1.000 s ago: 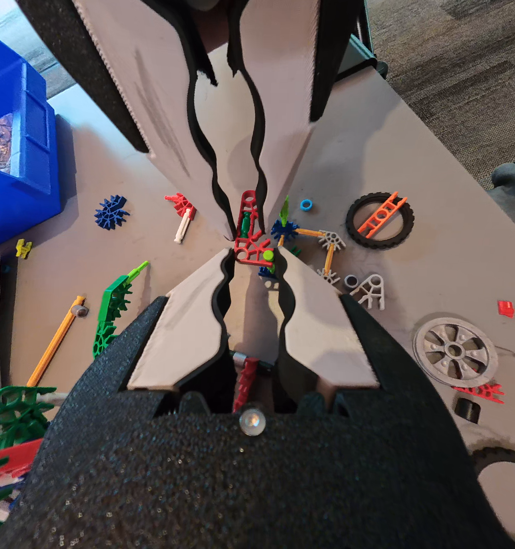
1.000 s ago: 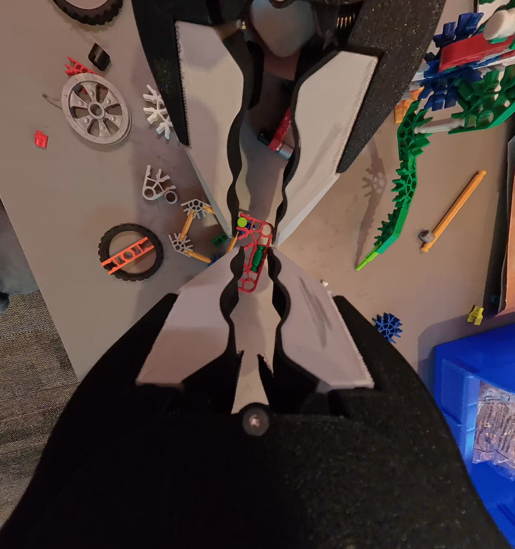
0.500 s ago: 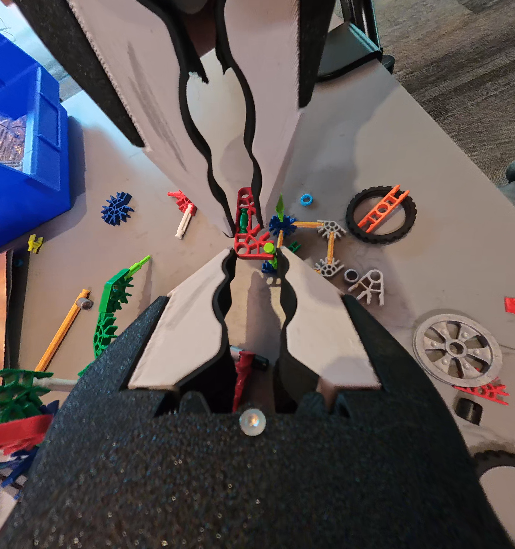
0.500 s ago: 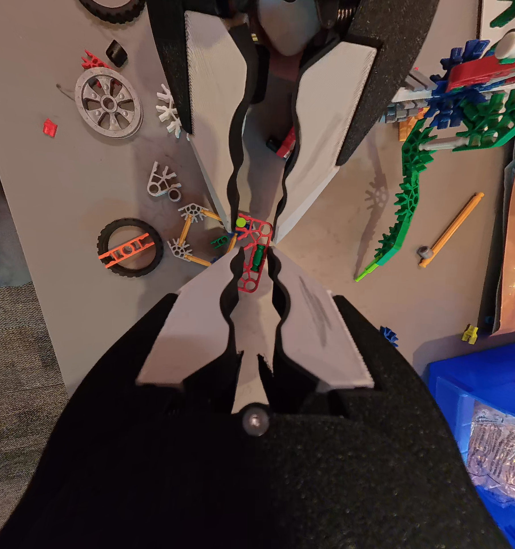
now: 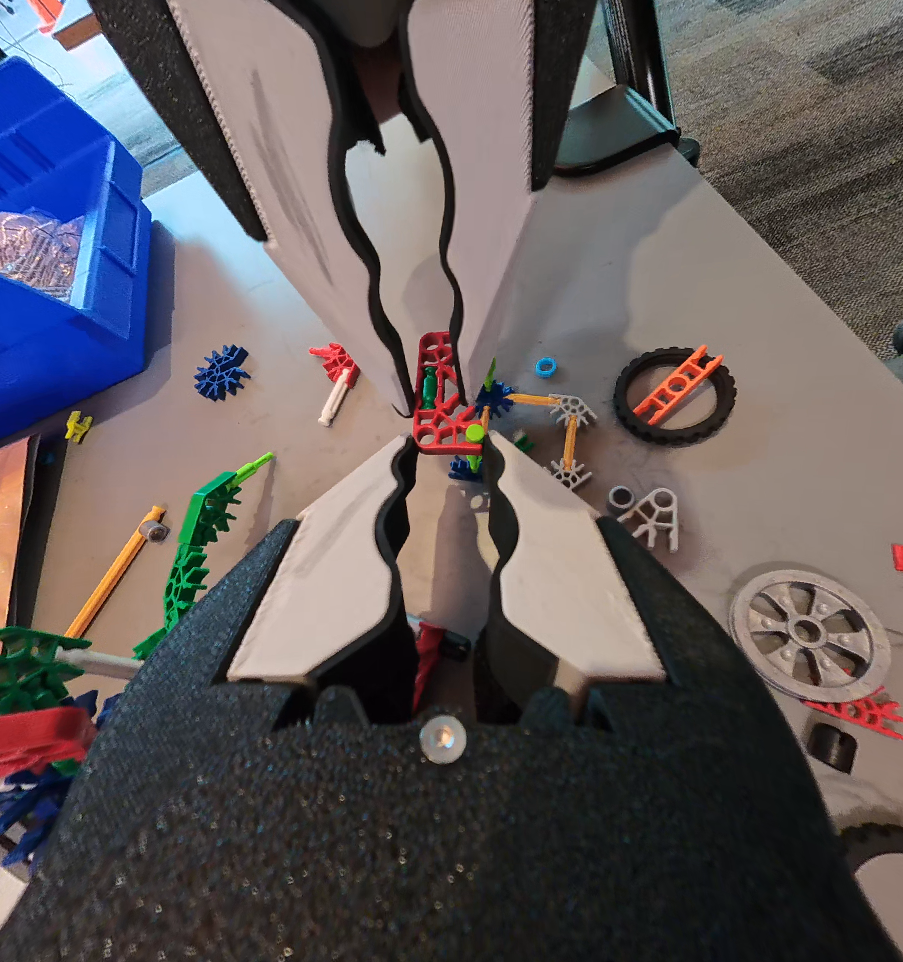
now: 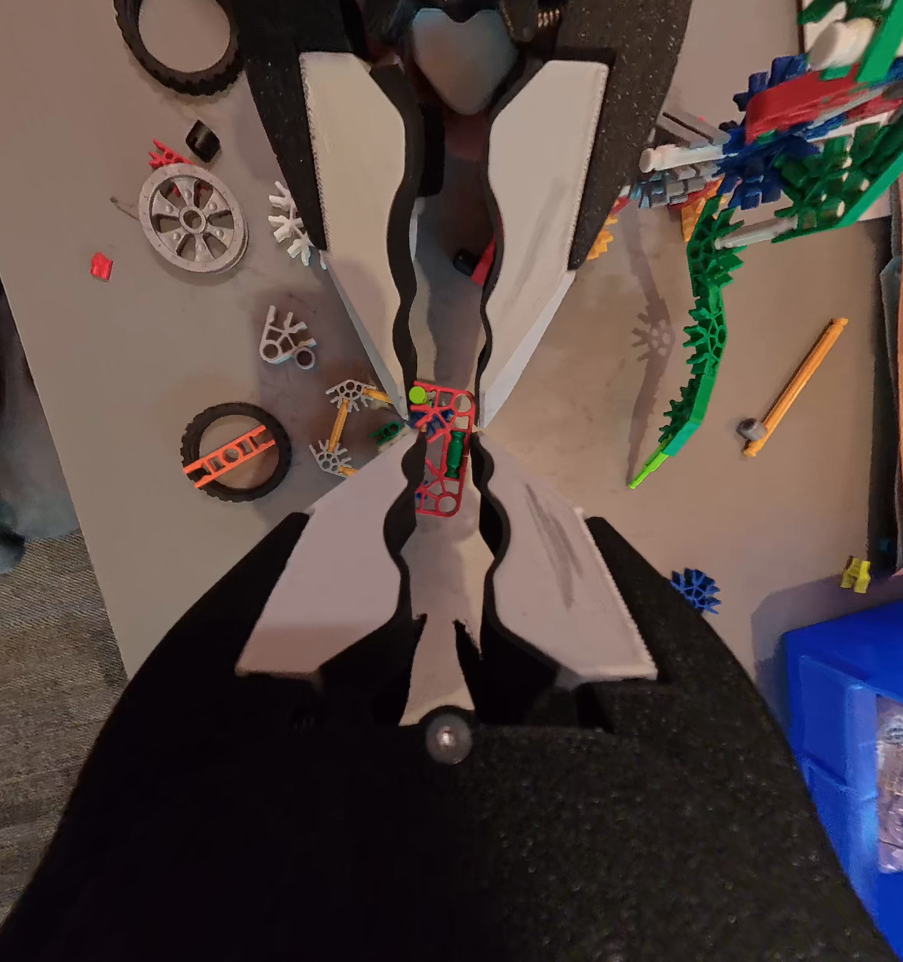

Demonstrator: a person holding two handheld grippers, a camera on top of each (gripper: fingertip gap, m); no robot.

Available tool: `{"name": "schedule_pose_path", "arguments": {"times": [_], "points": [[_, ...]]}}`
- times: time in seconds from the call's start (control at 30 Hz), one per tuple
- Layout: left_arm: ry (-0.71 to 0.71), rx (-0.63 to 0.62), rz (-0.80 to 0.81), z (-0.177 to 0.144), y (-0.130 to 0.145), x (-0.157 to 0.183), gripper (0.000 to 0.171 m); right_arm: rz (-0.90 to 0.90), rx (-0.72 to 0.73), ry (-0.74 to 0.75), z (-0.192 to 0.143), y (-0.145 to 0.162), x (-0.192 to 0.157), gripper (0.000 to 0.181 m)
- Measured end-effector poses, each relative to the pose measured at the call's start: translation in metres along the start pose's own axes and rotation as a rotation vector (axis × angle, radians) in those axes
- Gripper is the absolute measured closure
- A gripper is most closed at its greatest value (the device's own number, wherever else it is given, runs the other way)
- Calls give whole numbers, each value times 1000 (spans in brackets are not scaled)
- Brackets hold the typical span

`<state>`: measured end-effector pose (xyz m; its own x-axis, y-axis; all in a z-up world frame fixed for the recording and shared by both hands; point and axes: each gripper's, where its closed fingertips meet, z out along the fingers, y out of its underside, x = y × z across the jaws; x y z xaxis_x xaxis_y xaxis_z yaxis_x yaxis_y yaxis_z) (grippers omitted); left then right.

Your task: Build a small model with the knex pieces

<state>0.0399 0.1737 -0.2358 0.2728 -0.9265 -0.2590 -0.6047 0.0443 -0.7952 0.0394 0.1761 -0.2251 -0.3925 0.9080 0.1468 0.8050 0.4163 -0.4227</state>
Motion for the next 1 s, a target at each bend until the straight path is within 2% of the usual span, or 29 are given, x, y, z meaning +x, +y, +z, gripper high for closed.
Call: {"name": "schedule_pose_path", "arguments": {"times": [0.13,0.27,0.53,0.73,1.0], "points": [[-6,7,-14,-1,1,-3,148,71,51,-41,1,-1,-4,151],[-12,9,-14,0,0,-3,148,193,130,-64,2,-5,0,152],[-20,-1,-20,1,1,-5,148,312,173,-46,7,-5,4,152],[-23,1,-31,1,2,-6,148,362,206,-51,7,-5,5,152],[-26,8,-37,1,0,-7,148,305,207,31,3,-3,7,151]]}}
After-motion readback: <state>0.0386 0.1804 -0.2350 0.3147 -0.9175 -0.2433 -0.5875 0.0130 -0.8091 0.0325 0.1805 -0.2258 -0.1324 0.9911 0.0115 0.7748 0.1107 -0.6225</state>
